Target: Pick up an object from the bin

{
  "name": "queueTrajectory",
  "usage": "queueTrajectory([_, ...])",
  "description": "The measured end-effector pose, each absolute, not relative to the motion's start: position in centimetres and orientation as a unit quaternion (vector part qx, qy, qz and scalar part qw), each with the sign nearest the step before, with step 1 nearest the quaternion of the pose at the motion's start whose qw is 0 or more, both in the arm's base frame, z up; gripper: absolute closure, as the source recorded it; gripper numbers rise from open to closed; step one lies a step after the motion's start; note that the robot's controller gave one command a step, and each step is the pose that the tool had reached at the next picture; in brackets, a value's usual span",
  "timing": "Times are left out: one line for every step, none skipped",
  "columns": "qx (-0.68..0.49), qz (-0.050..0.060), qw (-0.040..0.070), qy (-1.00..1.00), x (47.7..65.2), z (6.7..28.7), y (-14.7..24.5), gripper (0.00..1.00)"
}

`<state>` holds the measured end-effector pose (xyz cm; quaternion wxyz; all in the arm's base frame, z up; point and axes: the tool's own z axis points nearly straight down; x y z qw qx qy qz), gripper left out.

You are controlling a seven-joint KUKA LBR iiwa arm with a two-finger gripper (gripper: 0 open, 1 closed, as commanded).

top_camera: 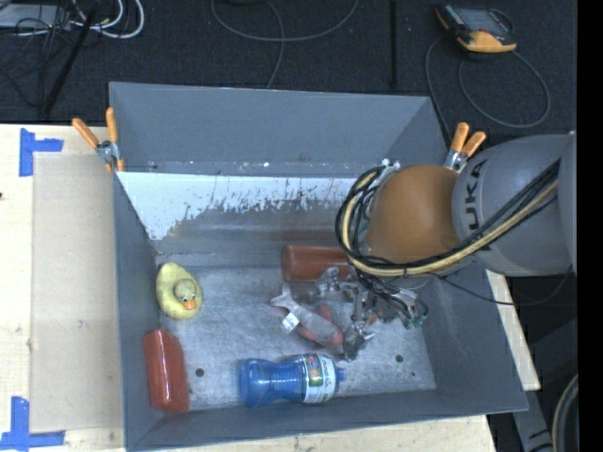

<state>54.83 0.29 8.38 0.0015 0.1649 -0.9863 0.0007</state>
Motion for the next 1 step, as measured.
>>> queueTrajectory([0.195,-0.002,-0.005,-0.981,52.67,7.63,1.20,0.00])
